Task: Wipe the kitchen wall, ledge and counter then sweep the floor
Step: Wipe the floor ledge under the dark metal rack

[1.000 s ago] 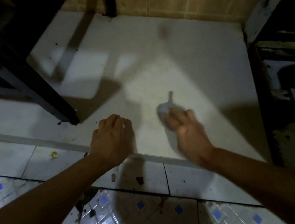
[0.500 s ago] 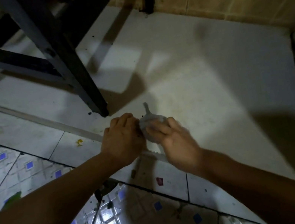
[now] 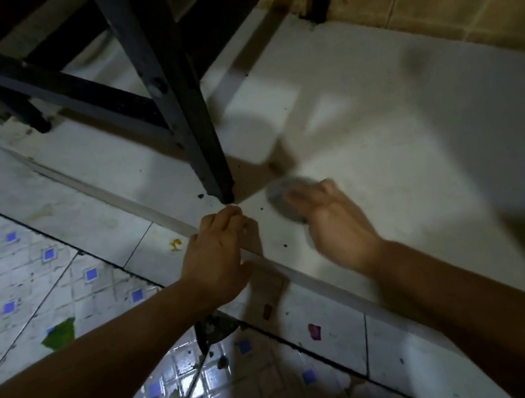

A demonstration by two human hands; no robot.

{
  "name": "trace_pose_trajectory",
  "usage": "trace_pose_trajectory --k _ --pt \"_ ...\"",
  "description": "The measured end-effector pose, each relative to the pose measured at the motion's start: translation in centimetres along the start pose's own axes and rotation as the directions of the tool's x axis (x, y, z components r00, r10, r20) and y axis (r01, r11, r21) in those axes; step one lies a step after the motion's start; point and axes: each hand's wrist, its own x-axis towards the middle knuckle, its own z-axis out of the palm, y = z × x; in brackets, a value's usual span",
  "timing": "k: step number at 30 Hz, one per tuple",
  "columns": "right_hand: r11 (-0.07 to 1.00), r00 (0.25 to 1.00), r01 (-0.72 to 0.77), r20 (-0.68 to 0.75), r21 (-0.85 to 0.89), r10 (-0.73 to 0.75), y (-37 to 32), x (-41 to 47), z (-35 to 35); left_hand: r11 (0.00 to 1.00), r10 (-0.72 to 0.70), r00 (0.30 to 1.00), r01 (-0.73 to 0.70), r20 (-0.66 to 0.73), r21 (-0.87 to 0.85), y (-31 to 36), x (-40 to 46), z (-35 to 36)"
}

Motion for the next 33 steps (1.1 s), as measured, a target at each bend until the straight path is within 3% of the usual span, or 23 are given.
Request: trace_pose_trajectory --k 2,4,8,11,15,19,20,27,33 --pt "0.984 0.985 -0.162 -0.064 -0.073 0.158 1.4 1.8 -0.6 1.0 -0.009 1.0 0.009 -0.015 0.006 -0.5 -0.3 0.0" --pt "0.975 0.976 -0.216 -0.046 -0.043 0.214 0.0 2.3 -1.0 1.0 -0.017 1.0 0.017 -0.023 0.0 -0.9 -0.6 -0.1" --pt "0.999 0.995 0.035 0.099 0.001 -0.035 -6.3 0.6 0.1 0.999 -0.028 0.998 0.026 -0.052 -0.029 -1.4 -0.9 -0.1" --pt "0.995 0.994 0.1 0.053 0.005 -0.1 -4.0 1.7 0.8 0.998 -0.044 0.997 0.04 -0.071 -0.053 -1.5 -1.1 -0.1" --pt "0.986 0.988 -0.153 -0.023 -0.066 0.152 -0.5 3.4 0.1 0.995 -0.063 0.996 0.058 -0.07 -0.076 -1.8 -1.5 -0.2" --pt "0.993 0.989 0.101 0.116 -0.066 -0.093 -6.4 0.1 0.9 0.992 -0.085 0.995 0.079 -0.06 -0.095 -1.8 -1.9 -0.6" --pt "0.993 0.986 0.107 0.132 -0.048 -0.1 -7.8 -1.0 0.7 0.992 -0.09 0.995 0.085 -0.048 -0.097 -1.7 -2.0 -0.5" --pt "0.983 0.973 0.098 0.224 -0.158 -0.061 -8.7 -2.6 -0.1 0.993 -0.105 0.994 0.105 -0.006 -0.057 -0.9 -2.5 -0.6" --pt "0.979 0.985 -0.051 0.153 -0.196 0.082 -6.1 -6.1 -1.3 0.999 0.009 0.999 -0.007 0.045 -0.038 1.5 -2.5 -0.2"
